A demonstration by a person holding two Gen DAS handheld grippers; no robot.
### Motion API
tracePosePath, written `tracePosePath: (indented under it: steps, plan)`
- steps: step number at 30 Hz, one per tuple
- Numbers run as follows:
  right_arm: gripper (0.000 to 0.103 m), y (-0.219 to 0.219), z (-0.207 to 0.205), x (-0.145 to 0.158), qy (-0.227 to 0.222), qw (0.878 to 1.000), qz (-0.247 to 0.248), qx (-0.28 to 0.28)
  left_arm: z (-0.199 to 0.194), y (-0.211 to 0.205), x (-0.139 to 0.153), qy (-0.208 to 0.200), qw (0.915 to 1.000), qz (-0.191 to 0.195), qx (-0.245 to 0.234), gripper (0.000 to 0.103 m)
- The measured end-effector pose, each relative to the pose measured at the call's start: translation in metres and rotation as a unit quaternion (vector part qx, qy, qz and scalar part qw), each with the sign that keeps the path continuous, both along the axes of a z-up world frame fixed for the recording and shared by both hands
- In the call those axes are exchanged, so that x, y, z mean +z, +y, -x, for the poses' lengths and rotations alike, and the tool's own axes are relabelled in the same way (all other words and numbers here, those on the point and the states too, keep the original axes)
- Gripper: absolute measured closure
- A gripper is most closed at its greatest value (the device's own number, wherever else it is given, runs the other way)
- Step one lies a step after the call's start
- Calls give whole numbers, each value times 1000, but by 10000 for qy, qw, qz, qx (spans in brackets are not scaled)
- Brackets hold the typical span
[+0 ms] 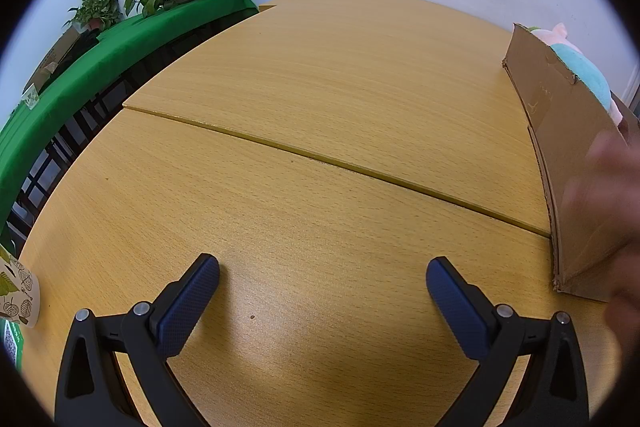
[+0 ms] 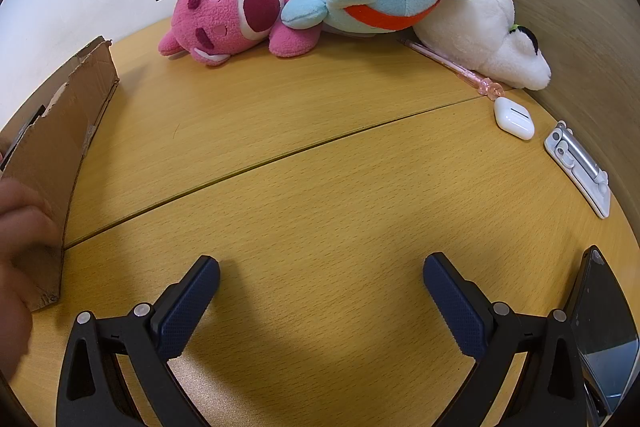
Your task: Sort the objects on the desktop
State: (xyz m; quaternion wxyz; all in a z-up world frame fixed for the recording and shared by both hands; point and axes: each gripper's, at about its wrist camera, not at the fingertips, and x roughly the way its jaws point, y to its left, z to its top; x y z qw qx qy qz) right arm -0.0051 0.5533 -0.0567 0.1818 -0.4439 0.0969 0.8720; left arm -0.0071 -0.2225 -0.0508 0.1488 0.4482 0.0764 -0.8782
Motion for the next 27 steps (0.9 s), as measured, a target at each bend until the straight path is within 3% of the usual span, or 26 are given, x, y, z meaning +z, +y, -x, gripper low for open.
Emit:
tracePosePath:
  steps: [27]
  plan:
    - [0,-4,0,-1,0,10000,-5,-10,0,1,0,0,10000,8,5,0]
